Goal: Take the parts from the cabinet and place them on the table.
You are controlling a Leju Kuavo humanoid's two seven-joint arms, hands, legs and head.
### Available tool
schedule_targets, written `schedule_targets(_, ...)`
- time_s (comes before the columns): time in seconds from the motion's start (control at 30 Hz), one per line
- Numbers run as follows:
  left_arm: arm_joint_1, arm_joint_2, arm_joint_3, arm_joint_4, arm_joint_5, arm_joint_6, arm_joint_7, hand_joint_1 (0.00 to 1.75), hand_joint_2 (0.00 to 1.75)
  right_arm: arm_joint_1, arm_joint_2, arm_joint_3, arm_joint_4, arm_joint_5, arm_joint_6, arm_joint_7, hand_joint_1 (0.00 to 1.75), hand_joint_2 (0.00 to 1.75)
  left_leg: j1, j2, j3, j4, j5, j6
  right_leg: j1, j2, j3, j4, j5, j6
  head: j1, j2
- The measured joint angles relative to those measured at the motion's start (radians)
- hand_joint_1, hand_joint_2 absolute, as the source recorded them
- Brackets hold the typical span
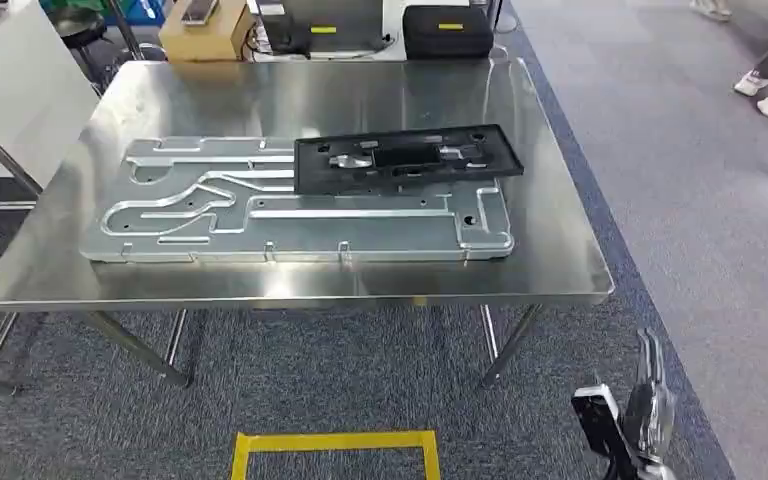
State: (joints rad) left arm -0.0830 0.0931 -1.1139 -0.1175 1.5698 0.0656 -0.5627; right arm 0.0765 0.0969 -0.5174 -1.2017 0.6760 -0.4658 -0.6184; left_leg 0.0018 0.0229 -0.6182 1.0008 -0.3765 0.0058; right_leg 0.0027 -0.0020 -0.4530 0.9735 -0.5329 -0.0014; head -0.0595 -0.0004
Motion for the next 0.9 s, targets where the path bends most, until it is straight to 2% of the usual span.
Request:
schedule_targets(0.03, 0.002, 0.0, 0.0, 0.0, 0.0, 0.0, 0.0, 0.0, 0.0, -0.019, 0.009, -0.05, 0.116, 0.001, 0.01, -0.001, 0.0, 0.0, 0.003, 0.001, 0.001, -0.005, 0.011, -0.009, 0.001, 0.0, -0.003, 0.0, 0.009, -0.009, 0.0, 0.0)
schedule_targets(0.07, 0.005, 0.0, 0.0, 0.0, 0.0, 0.0, 0.0, 0.0, 0.0, -0.033, 0.013, -0.086, 0.204, 0.002, 0.01, -0.004, 0.0, 0.0, 0.002, -0.002, -0.004, -0.003, 0.012, -0.015, -0.005, -0.001, -0.011, -0.007, 0.023, -0.017, 0.0, 0.0)
schedule_targets(0.1, 0.007, 0.0, 0.0, 0.0, 0.0, 0.0, -0.001, 0.0, 0.0, -0.045, 0.013, -0.115, 0.278, 0.004, 0.012, 0.006, 0.0, 0.0, 0.007, -0.007, -0.015, 0.017, -0.022, -0.021, -0.006, -0.005, -0.021, -0.007, 0.034, -0.023, 0.0, 0.0)
schedule_targets(0.13, 0.009, 0.0, 0.0, 0.0, 0.0, 0.0, -0.001, 0.0, 0.0, -0.058, 0.013, -0.143, 0.355, 0.007, 0.014, 0.017, 0.0, 0.0, 0.008, -0.012, -0.034, 0.07, -0.093, -0.025, -0.006, -0.005, -0.036, -0.006, 0.045, -0.031, 0.0, 0.0)
schedule_targets(0.17, 0.009, 0.0, 0.0, 0.0, 0.0, 0.0, -0.001, 0.0, 0.0, -0.065, 0.013, -0.168, 0.425, 0.008, 0.013, 0.022, 0.0, 0.0, 0.01, -0.012, -0.056, 0.145, -0.161, -0.03, -0.006, -0.005, -0.052, -0.006, 0.057, -0.033, 0.0, 0.0)
schedule_targets(0.2, 0.008, 0.0, 0.0, 0.0, 0.0, 0.0, -0.002, 0.0, 0.0, -0.067, 0.013, -0.191, 0.482, 0.01, 0.013, 0.038, 0.0, 0.0, 0.011, -0.012, -0.072, 0.221, -0.209, -0.033, -0.005, -0.005, -0.067, -0.005, 0.068, -0.033, 0.0, 0.0)
schedule_targets(0.23, 0.009, 0.0, 0.0, 0.0, 0.0, -0.002, -0.003, 0.0, 0.0, -0.069, 0.013, -0.212, 0.538, 0.012, 0.016, 0.068, 0.0, 0.0, 0.011, -0.012, -0.08, 0.287, -0.231, -0.037, -0.005, -0.005, -0.084, -0.003, 0.079, -0.032, 0.0, 0.0)
schedule_targets(0.27, 0.01, 0.0, 0.0, 0.0, 0.0, -0.004, -0.006, 0.0, 0.0, -0.07, 0.013, -0.233, 0.598, 0.014, 0.022, 0.107, 0.0, 0.0, 0.011, -0.012, -0.072, 0.317, -0.217, -0.037, -0.004, -0.005, -0.101, 0.0, 0.091, -0.031, 0.0, 0.0)
schedule_targets(0.3, 0.012, -0.001, 0.0, 0.0, 0.0, -0.008, -0.009, 0.0, 0.0, -0.07, 0.013, -0.246, 0.637, 0.02, 0.027, 0.134, 0.0, 0.0, 0.012, -0.012, -0.047, 0.307, -0.183, -0.037, -0.004, -0.005, -0.117, 0.003, 0.1, -0.03, 0.0, 0.0)
schedule_targets(0.33, 0.014, -0.001, 0.0, 0.0, 0.0, -0.012, -0.013, 0.0, 0.0, -0.07, 0.013, -0.255, 0.676, 0.029, 0.032, 0.167, 0.0, 0.0, 0.012, -0.013, -0.005, 0.262, -0.144, -0.035, -0.003, -0.004, -0.133, 0.009, 0.108, -0.028, 0.0, 0.0)
schedule_targets(0.37, 0.014, -0.001, 0.0, 0.0, 0.0, -0.015, -0.018, 0.0, 0.0, -0.071, 0.013, -0.258, 0.715, 0.039, 0.037, 0.2, 0.0, 0.0, 0.012, -0.013, 0.058, 0.18, -0.117, -0.029, -0.002, -0.002, -0.149, 0.014, 0.117, -0.026, 0.0, 0.0)
schedule_targets(0.4, 0.012, -0.001, 0.001, 0.0, 0.0, -0.017, -0.024, 0.0, 0.0, -0.073, 0.013, -0.259, 0.744, 0.049, 0.044, 0.231, 0.0, 0.0, 0.01, -0.017, 0.132, 0.082, -0.124, -0.02, -0.003, 0.0, -0.158, 0.021, 0.125, -0.023, 0.0, 0.0)
schedule_targets(0.43, 0.009, -0.001, 0.002, 0.0, 0.0, -0.017, -0.028, 0.0, 0.0, -0.075, 0.013, -0.26, 0.774, 0.058, 0.056, 0.269, 0.0, 0.0, 0.004, -0.018, 0.201, -0.012, -0.156, -0.013, 0.003, 0.002, -0.166, 0.026, 0.131, -0.017, 0.0, 0.0)
schedule_targets(0.47, 0.007, -0.001, 0.002, 0.0, 0.0, -0.018, -0.03, 0.0, 0.0, -0.076, 0.013, -0.261, 0.797, 0.063, 0.071, 0.298, 0.0, 0.0, 0.003, -0.018, 0.209, -0.047, -0.172, -0.009, 0.003, 0.001, -0.169, 0.027, 0.14, -0.01, 0.0, 0.0)
schedule_targets(0.53, 0.012, -0.002, 0.004, 0.0, 0.0, -0.021, -0.036, 0.0, 0.0, -0.077, 0.013, -0.271, 0.834, 0.063, 0.108, 0.355, 0.0, 0.0, -0.003, -0.017, 0.197, -0.039, -0.163, 0.004, -0.003, 0.001, -0.171, 0.023, 0.159, 0.0, 0.0, 0.0)
schedule_targets(0.57, 0.018, -0.003, 0.005, 0.0, 0.0, -0.021, -0.037, 0.0, 0.0, -0.073, 0.013, -0.274, 0.848, 0.063, 0.12, 0.37, 0.0, 0.0, 0.001, -0.016, 0.19, -0.047, -0.147, 0.014, 0.003, 0.002, -0.174, 0.021, 0.168, 0.01, 0.0, 0.0)
schedule_targets(0.6, 0.018, -0.004, 0.005, 0.0, 0.0, -0.022, -0.037, 0.0, 0.0, -0.074, 0.013, -0.278, 0.862, 0.063, 0.137, 0.387, 0.0, 0.0, 0.006, -0.005, 0.18, -0.05, -0.133, 0.021, -0.006, 0.006, -0.184, 0.038, 0.136, 0.012, 0.0, 0.0)
schedule_targets(0.63, 0.018, -0.005, 0.005, 0.0, 0.0, -0.024, -0.039, 0.0, 0.0, -0.074, 0.015, -0.279, 0.873, 0.063, 0.15, 0.404, 0.0, 0.0, 0.005, -0.005, 0.165, -0.049, -0.123, 0.031, -0.006, 0.004, -0.198, 0.078, 0.073, 0.015, 0.0, 0.0)
schedule_targets(0.67, 0.02, -0.005, 0.005, 0.0, 0.0, -0.025, -0.039, 0.0, 0.0, -0.074, 0.017, -0.279, 0.884, 0.064, 0.166, 0.424, 0.0, 0.0, 0.005, -0.005, 0.149, -0.048, -0.111, 0.035, -0.007, 0.004, -0.215, 0.147, 0.002, 0.018, 0.0, 0.0)
schedule_targets(0.7, 0.021, -0.005, 0.005, 0.0, -0.001, -0.026, -0.039, 0.0, 0.0, -0.075, 0.017, -0.28, 0.893, 0.069, 0.186, 0.443, 0.0, 0.0, 0.005, -0.004, 0.134, -0.048, -0.099, 0.035, -0.008, 0.004, -0.231, 0.222, -0.052, 0.021, 0.0, 0.0)
schedule_targets(0.73, 0.022, -0.005, 0.005, 0.0, -0.002, -0.027, -0.039, 0.0, 0.0, -0.075, 0.017, -0.28, 0.901, 0.077, 0.211, 0.463, 0.0, 0.0, 0.004, -0.003, 0.117, -0.045, -0.088, 0.035, -0.008, 0.004, -0.242, 0.29, -0.082, 0.024, 0.0, 0.0)
schedule_targets(0.77, 0.022, -0.005, 0.005, 0.0, -0.002, -0.029, -0.038, 0.0, 0.0, -0.076, 0.017, -0.28, 0.91, 0.086, 0.241, 0.49, 0.0, 0.0, 0.004, -0.001, 0.1, -0.041, -0.077, 0.033, -0.009, 0.004, -0.242, 0.335, -0.078, 0.027, 0.0, 0.0)
schedule_targets(0.8, 0.022, -0.005, 0.005, 0.0, -0.002, -0.03, -0.037, 0.0, 0.0, -0.077, 0.017, -0.28, 0.915, 0.093, 0.268, 0.511, 0.0, 0.0, 0.005, -0.001, 0.081, -0.034, -0.067, 0.031, -0.01, 0.003, -0.221, 0.336, -0.043, 0.029, 0.0, 0.0)
schedule_targets(0.83, 0.023, -0.005, 0.005, 0.0, -0.003, -0.031, -0.036, 0.0, 0.0, -0.076, 0.017, -0.28, 0.92, 0.098, 0.292, 0.524, 0.0, 0.0, 0.005, -0.001, 0.063, -0.026, -0.058, 0.027, -0.012, 0.003, -0.185, 0.301, -0.001, 0.029, 0.0, 0.0)
schedule_targets(0.87, 0.023, -0.005, 0.005, 0.0, -0.004, -0.032, -0.036, 0.0, 0.0, -0.076, 0.017, -0.28, 0.924, 0.101, 0.311, 0.535, 0.0, 0.0, 0.006, -0.001, 0.045, -0.017, -0.052, 0.023, -0.013, 0.003, -0.129, 0.23, 0.032, 0.028, 0.0, 0.0)
schedule_targets(0.9, 0.023, -0.005, 0.005, 0.0, -0.005, -0.032, -0.036, 0.0, 0.0, -0.077, 0.017, -0.28, 0.926, 0.103, 0.328, 0.545, 0.0, 0.0, 0.006, -0.001, 0.031, -0.007, -0.047, 0.019, -0.015, 0.002, -0.064, 0.143, 0.036, 0.026, 0.0, 0.0)
